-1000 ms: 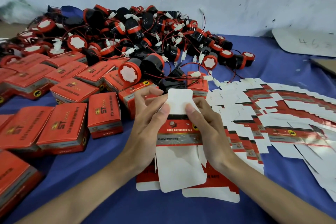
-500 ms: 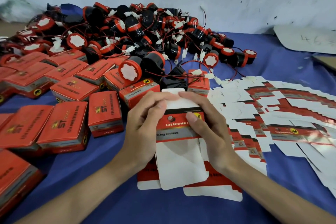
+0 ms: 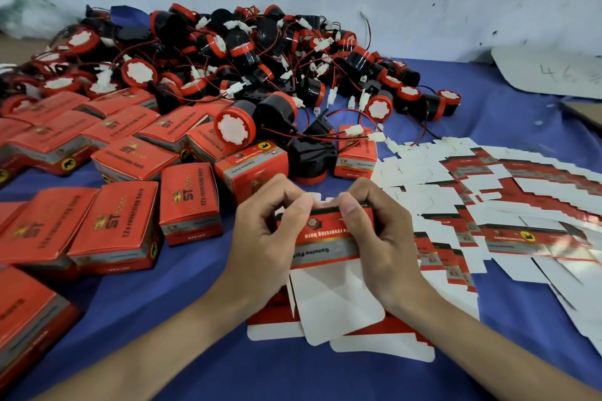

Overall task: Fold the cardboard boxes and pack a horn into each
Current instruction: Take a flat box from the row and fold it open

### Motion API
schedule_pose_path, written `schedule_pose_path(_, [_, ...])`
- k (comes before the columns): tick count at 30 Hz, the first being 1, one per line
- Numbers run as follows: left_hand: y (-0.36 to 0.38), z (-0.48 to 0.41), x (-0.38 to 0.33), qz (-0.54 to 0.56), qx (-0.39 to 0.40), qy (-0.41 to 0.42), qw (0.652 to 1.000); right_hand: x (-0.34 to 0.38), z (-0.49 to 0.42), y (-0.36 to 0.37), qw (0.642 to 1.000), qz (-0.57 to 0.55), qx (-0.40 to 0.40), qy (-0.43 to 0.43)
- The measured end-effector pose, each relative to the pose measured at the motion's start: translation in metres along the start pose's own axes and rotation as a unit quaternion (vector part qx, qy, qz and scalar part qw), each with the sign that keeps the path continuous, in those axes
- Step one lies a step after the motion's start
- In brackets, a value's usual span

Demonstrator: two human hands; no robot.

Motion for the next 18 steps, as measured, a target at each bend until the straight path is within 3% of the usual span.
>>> schedule_pose_path(10, [0.004,-0.001,0.0,-0.052,0.092,0.019,0.994,0.01,-0.005,-0.01,0.993,0.03,-0.02,-0.11])
schedule_pose_path(12, [0.002,-0.003,0.004,-0.077,0.073,0.002,0.994,0.012,-0.009,-0.015,0.987,0.057,-0.06,-0.135])
schedule_pose_path(14, [-0.004,-0.006,0.007,-0.099,0.001,-0.006,0.995,0.015,-0.011,-0.021,0.981,0.077,-0.107,-0.145])
schedule_pose_path(16, [-0.011,-0.01,0.009,-0.105,-0.072,-0.01,0.992,0.014,-0.012,-0.022,0.987,0.078,-0.107,-0.089])
schedule_pose_path(18, [-0.011,-0.01,0.009,-0.118,-0.08,0.005,0.99,0.008,-0.013,-0.012,0.998,0.022,-0.041,0.048])
Point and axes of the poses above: each hand's wrist, its own z-axis away from the middle knuckle, its own y-axis out of the palm, x = y × z, the point moved 4 cm from there along -z, towards the middle knuckle, and after that the axes turned 15 degrees about -z, right-handed, at the moved point
